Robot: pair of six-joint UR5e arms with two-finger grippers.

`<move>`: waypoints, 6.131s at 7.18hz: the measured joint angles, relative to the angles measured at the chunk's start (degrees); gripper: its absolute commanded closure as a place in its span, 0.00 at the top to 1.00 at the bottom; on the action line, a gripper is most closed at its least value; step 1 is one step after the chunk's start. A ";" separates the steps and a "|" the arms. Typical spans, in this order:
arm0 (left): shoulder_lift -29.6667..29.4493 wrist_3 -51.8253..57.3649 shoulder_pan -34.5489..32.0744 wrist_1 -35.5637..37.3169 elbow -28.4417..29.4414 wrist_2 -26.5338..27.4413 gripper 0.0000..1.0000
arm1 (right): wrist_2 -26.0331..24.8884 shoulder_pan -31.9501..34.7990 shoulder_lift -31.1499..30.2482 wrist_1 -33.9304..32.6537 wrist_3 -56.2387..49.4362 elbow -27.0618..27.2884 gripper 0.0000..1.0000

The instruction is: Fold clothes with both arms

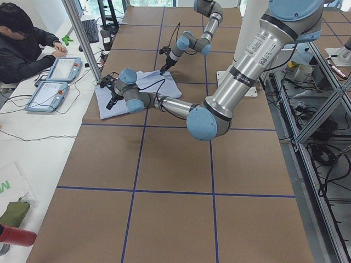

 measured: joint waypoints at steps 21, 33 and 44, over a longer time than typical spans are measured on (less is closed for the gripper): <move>29.82 -55.20 44.77 0.73 -45.59 25.08 0.96 | -4.66 -10.16 -7.52 -21.96 6.89 35.25 0.00; 24.42 -65.43 50.89 -0.20 -42.64 35.31 0.00 | -4.68 -10.17 -7.86 -21.92 6.89 35.38 0.00; 16.01 -52.30 32.02 25.25 -52.81 24.79 0.00 | -5.48 -5.73 -4.43 -20.59 3.46 31.67 0.00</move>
